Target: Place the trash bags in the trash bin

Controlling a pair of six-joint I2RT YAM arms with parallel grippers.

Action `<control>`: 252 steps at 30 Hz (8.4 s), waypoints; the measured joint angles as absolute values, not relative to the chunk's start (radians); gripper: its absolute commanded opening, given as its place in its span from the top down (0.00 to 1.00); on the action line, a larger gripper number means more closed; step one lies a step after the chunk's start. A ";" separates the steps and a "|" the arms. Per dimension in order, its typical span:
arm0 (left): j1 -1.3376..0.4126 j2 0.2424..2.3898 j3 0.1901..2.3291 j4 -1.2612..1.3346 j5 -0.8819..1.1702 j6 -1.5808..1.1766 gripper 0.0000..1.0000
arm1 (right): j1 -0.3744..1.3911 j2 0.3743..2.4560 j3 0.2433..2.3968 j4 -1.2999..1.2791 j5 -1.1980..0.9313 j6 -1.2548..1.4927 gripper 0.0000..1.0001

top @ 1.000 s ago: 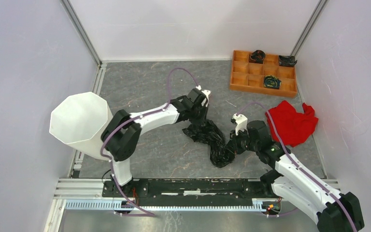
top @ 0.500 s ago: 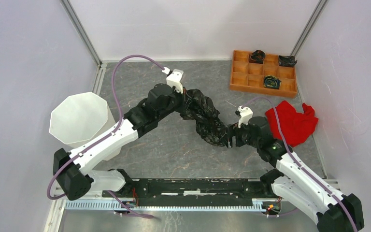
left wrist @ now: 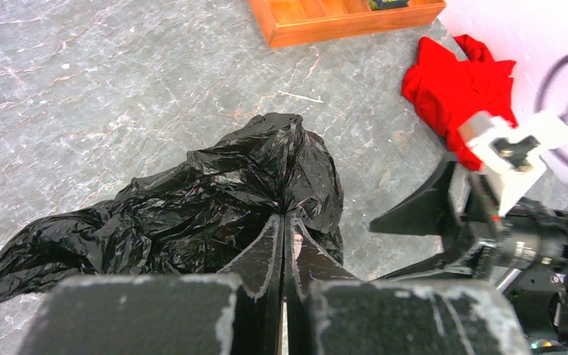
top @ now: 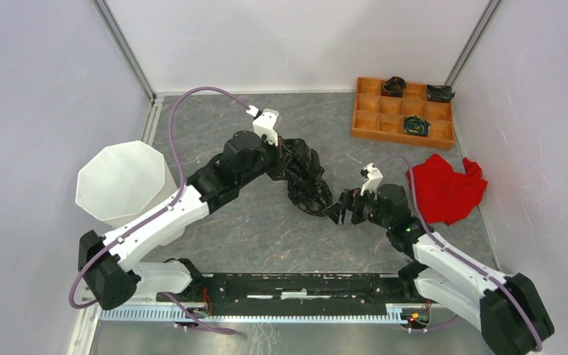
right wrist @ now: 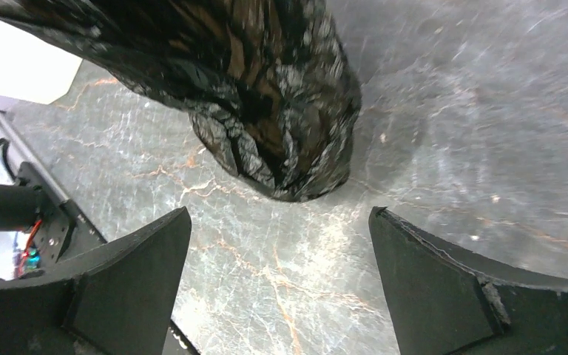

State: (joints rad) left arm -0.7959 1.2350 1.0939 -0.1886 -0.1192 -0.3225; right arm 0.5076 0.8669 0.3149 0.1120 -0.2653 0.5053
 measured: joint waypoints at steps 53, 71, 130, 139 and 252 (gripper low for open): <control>-0.791 1.068 1.014 -0.191 -0.443 -0.337 0.00 | 0.429 0.767 1.077 -0.469 0.121 0.058 0.94; -0.791 1.104 1.015 -0.187 -0.414 -0.337 0.00 | 0.978 1.068 0.743 -0.316 -0.184 0.228 0.85; -0.791 1.214 0.872 -0.525 -0.263 -0.617 0.23 | 0.988 1.026 0.339 0.105 -0.109 0.369 0.84; -0.791 1.039 0.798 -0.588 -0.250 -0.723 0.01 | 0.988 1.009 0.261 0.210 -0.160 0.410 1.00; -0.648 0.959 1.281 -0.336 -0.176 -0.594 0.98 | 0.544 1.040 1.123 -0.171 0.003 0.137 1.00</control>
